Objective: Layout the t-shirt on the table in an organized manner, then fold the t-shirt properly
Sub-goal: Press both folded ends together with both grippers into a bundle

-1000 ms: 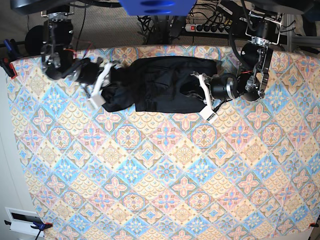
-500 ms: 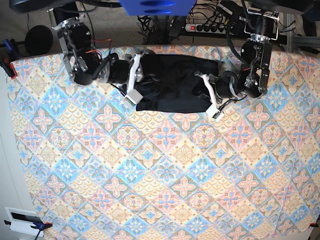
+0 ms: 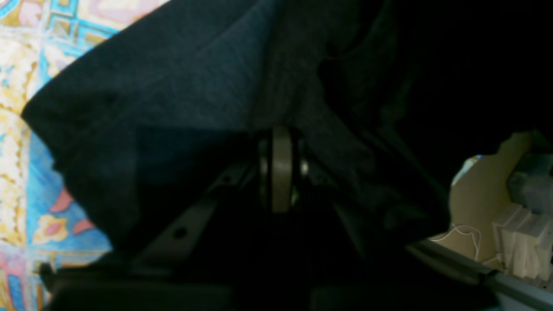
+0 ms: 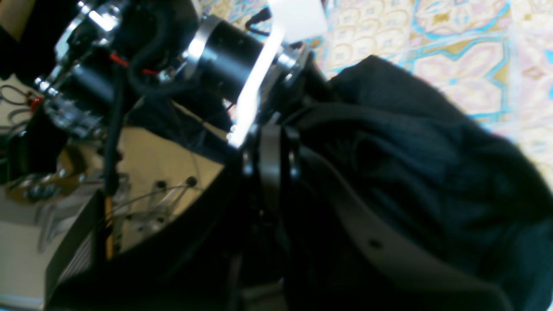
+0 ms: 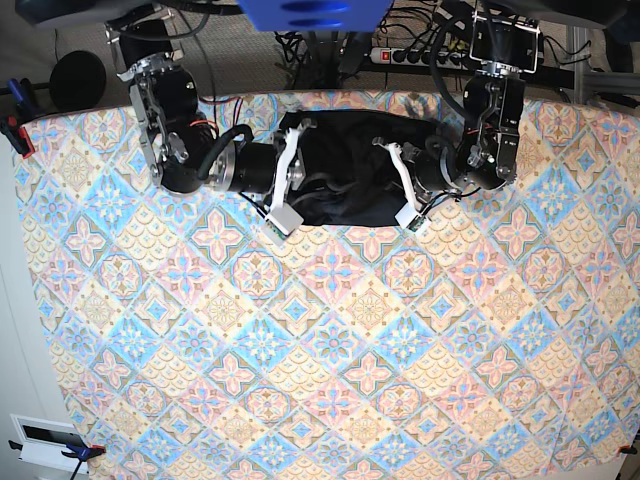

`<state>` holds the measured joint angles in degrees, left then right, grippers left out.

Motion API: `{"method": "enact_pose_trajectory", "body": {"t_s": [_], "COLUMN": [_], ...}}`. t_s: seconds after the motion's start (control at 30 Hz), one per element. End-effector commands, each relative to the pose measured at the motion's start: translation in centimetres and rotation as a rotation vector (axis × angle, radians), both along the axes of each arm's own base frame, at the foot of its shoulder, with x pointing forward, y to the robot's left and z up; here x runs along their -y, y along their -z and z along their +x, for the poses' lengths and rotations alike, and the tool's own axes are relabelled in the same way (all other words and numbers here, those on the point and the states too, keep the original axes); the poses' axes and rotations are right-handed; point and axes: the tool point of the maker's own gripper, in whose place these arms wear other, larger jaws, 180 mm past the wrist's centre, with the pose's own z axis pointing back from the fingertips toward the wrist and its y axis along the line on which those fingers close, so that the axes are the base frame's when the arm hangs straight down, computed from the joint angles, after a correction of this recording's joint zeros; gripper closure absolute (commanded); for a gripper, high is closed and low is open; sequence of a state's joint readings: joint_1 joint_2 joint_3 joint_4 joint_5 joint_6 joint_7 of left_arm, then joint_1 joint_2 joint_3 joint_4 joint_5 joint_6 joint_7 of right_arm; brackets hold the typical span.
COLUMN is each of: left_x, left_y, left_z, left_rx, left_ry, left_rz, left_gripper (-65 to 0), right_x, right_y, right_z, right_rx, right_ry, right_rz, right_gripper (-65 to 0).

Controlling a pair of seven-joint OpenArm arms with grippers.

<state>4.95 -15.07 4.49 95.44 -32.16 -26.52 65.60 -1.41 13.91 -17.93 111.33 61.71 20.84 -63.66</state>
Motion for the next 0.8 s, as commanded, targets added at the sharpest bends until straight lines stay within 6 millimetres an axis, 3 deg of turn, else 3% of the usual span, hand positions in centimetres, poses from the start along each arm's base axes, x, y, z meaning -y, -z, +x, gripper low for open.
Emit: {"method": "enact_pose_trajectory", "body": {"t_s": [0.0,0.2,0.4,0.5,0.63,0.77], "left_x": [0.0,1.2,1.7,1.9,0.1,-4.7], "left_y": [-0.8,-1.4,-2.1,-3.3,-7.9,-9.8], "left_z": [1.0,1.5,2.3,2.9,4.3,3.9], "left_rx": [0.039,0.054,0.099,0.137,0.291,0.36], "left_ry": [-0.002,-0.015,-0.036,-0.044,-0.088,-0.174], "left_rz": [-0.004,-0.045,-0.083,-0.097,-0.089,-0.009], "left_gripper": [-0.5,-0.5,-0.5,-0.5,-0.5,-0.5], "right_x": [-0.5,-1.8,-4.2,-4.5,-5.3,-6.6], "right_y": [-2.2,-3.1,-5.6,-5.6,-5.4,-3.5], "right_z": [0.9,1.1,1.6,1.4,1.2,0.5], "right_rx": [0.051,0.06,0.118,0.12,0.114,0.117], "right_ry": [0.003,-0.001,-0.047,-0.06,-0.065,-0.088], "right_rz": [0.065,0.106,0.164,0.164,0.179,0.126], "right_gripper": [0.0,0.0,0.0,0.0,0.0,0.0]}}
